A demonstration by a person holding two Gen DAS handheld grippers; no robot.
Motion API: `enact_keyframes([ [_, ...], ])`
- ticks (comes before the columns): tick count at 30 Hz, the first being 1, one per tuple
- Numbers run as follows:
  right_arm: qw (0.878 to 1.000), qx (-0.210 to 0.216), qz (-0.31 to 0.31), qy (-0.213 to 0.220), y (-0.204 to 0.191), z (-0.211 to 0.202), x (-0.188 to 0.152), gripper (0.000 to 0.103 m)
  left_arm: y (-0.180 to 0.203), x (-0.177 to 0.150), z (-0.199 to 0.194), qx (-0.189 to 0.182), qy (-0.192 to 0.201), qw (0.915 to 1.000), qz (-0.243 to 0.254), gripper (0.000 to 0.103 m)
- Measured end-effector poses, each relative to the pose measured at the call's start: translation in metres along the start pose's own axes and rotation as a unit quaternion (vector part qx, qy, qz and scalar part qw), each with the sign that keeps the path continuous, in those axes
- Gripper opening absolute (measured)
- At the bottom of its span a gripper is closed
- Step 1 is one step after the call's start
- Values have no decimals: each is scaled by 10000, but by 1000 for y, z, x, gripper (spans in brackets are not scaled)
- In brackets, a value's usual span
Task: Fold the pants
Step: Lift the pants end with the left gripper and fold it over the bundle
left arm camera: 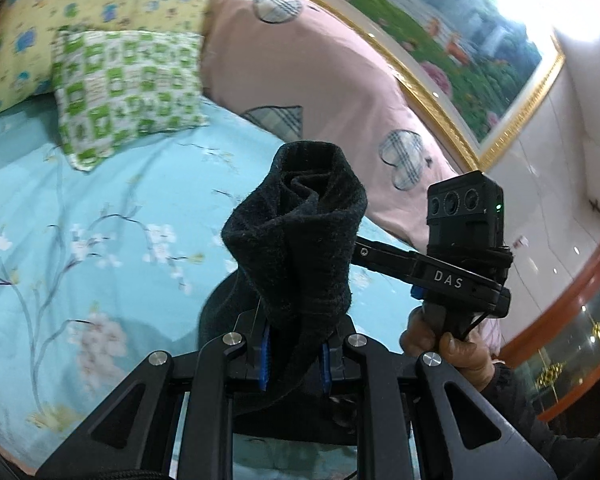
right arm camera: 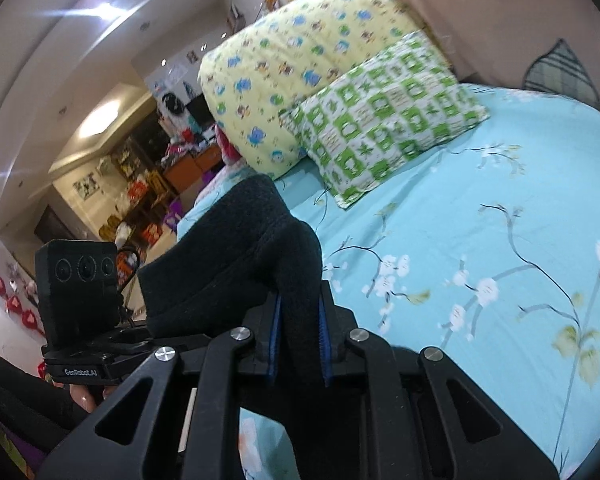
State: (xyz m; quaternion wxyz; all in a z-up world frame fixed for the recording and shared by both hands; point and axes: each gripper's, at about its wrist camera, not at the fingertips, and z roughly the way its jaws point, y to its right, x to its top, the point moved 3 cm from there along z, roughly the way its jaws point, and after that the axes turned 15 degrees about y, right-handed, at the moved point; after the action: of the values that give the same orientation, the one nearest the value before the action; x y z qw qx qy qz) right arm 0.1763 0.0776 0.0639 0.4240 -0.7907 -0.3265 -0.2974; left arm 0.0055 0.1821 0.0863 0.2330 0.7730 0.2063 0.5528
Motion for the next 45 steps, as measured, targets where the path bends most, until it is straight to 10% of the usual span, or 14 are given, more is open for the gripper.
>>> enact_keyframes([
  [19,9898,-262,863,1107,49,-130,-65,17,109,-86,37,-625,-896,9900,889,17],
  [45,9714,-886,1567,1546,100,-207,-139,18,162,-172,85,-895,-1623,9662,1794,17],
])
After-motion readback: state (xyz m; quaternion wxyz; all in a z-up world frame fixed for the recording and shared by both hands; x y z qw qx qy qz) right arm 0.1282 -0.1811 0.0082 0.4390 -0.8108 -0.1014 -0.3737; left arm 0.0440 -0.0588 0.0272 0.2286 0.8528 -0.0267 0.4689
